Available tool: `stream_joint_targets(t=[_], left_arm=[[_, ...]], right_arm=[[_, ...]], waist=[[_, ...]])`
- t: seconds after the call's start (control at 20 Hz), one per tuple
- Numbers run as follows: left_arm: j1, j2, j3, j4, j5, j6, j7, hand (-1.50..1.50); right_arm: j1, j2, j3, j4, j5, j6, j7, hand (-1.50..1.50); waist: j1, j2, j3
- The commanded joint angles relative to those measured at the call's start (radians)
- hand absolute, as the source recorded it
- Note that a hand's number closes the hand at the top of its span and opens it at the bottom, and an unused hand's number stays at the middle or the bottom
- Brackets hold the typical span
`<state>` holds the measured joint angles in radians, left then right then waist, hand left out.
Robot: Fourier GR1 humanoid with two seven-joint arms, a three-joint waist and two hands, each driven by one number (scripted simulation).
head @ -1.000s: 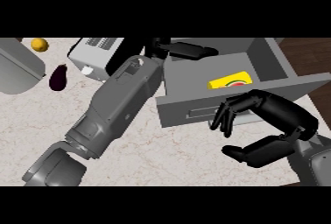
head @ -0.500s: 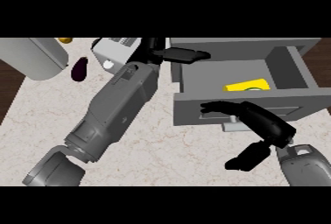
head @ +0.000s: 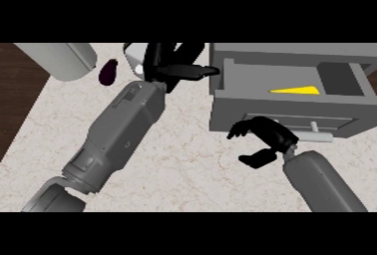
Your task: Pick up the cup, place it into the drawer and close the drawer
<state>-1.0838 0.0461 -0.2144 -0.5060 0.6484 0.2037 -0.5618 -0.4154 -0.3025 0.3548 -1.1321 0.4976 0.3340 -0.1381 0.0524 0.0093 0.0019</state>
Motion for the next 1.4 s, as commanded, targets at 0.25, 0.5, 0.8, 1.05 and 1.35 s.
stream_joint_targets(t=[0.25, 0.5, 0.8, 1.05, 1.35], left_arm=[[0.127, 0.064, -0.007, -0.111, 0.007, -0.083, 0.013, -1.5], [0.179, 0.108, -0.013, -0.174, 0.016, -0.122, 0.05, -1.5], [0.18, 0.134, -0.018, -0.212, 0.015, -0.139, 0.078, -1.5], [0.211, 0.164, -0.02, -0.229, 0.017, -0.178, 0.082, -1.5], [0.236, 0.142, -0.029, -0.239, 0.026, -0.204, 0.083, -1.5]], right_arm=[[-0.248, -0.01, -0.159, 0.453, 0.007, -0.132, -0.253, 1.5], [-0.378, -0.033, -0.269, 0.568, -0.037, -0.192, -0.289, 1.5], [-0.508, -0.098, -0.348, 0.647, -0.073, -0.186, -0.226, 1.5], [-0.527, -0.131, -0.377, 0.636, -0.111, -0.141, -0.213, 1.5], [-0.523, -0.167, -0.388, 0.595, -0.141, -0.084, -0.227, 1.5]], waist=[[0.063, 0.016, 0.003], [0.097, 0.017, 0.004], [0.126, 0.028, 0.004], [0.145, 0.031, 0.003], [0.156, 0.043, 0.002]])
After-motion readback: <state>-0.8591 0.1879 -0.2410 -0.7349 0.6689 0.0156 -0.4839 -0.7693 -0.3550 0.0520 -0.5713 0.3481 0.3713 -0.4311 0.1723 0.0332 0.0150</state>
